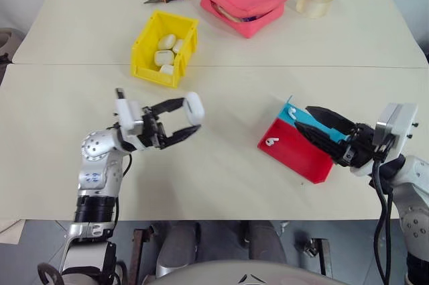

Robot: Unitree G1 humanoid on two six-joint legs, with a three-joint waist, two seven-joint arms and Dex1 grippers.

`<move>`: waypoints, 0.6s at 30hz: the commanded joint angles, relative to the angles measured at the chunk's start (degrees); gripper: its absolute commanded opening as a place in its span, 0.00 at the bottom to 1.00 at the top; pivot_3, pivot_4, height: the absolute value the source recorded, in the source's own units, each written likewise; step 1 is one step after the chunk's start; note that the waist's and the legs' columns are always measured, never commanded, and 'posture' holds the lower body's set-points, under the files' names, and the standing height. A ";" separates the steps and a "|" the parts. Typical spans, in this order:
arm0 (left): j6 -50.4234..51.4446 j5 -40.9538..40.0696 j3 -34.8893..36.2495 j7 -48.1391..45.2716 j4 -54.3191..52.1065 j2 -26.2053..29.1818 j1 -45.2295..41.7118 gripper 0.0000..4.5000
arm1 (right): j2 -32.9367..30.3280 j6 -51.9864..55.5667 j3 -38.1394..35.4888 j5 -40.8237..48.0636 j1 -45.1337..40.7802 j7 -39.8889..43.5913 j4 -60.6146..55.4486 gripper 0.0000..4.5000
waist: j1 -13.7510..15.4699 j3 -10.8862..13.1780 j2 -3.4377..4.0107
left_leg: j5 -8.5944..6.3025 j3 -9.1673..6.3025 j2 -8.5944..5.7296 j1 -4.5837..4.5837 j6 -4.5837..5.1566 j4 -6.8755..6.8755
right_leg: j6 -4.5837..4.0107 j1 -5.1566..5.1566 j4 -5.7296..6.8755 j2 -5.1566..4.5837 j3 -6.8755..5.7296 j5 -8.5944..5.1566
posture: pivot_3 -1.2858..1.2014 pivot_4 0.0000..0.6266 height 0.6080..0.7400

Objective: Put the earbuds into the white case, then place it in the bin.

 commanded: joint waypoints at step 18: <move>17.19 10.34 2.52 31.96 29.15 0.29 -33.27 0.60 | 1.79 -5.36 5.47 -6.34 -5.86 -4.66 -1.51 1.00 | 0.23 0.02 -0.05 | 0.00 0.03 -0.10 0.05 -0.01 0.02 | 0.01 0.03 0.05 0.02 0.00 0.01 | 0.52 0.24 1.00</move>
